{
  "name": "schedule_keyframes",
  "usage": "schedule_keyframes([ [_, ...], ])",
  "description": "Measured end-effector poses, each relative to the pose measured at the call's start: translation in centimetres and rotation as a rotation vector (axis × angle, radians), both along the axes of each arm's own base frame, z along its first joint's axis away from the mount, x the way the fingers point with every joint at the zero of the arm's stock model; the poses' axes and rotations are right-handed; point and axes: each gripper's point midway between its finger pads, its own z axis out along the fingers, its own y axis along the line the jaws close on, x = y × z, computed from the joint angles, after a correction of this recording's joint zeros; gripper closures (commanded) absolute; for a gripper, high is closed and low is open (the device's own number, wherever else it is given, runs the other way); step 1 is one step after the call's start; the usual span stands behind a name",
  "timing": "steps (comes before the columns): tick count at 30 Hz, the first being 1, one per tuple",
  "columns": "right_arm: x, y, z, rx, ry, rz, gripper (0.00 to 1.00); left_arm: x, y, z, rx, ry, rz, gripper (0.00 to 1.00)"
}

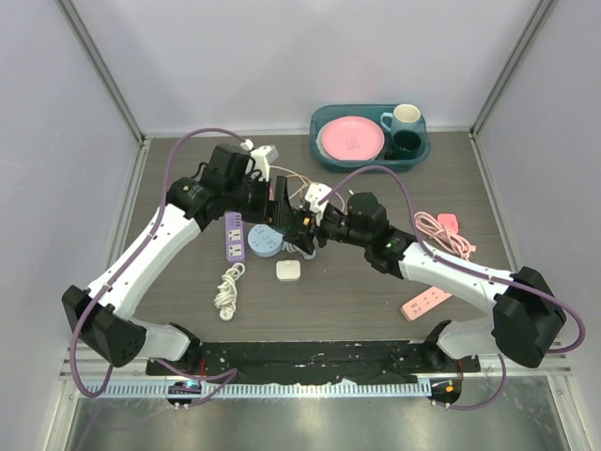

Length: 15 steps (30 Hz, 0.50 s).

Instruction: Insert the plug

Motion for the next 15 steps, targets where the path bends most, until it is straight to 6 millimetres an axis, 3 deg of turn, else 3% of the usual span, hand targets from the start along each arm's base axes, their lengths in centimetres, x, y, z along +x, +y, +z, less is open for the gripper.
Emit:
schedule_keyframes([
  [2,0.02,0.03,-0.13,-0.002,0.002,0.000,0.99,-0.25,-0.02,-0.21,0.002,0.015,-0.007,0.41],
  [5,0.04,0.10,-0.41,-0.005,0.011,0.001,0.99,-0.58,0.03,-0.43,0.008,0.029,-0.017,0.63],
  [6,0.05,0.11,-0.47,-0.006,0.013,0.001,0.99,-0.64,0.09,-0.52,0.012,0.032,-0.020,0.78],
  [9,0.06,0.15,-0.59,-0.002,0.029,-0.005,0.78,-0.72,0.24,-0.68,0.022,0.037,-0.018,1.00],
  [10,0.05,0.15,-0.63,0.001,0.037,-0.008,0.57,-0.62,0.36,-0.70,0.028,0.033,-0.012,1.00],
  [13,0.01,0.22,-0.57,0.014,0.063,-0.022,0.35,-0.38,0.63,-0.51,0.050,0.017,0.006,1.00],
  [15,0.00,0.28,-0.51,0.030,0.090,-0.039,0.29,-0.23,0.79,-0.39,0.066,0.004,0.018,1.00],
])
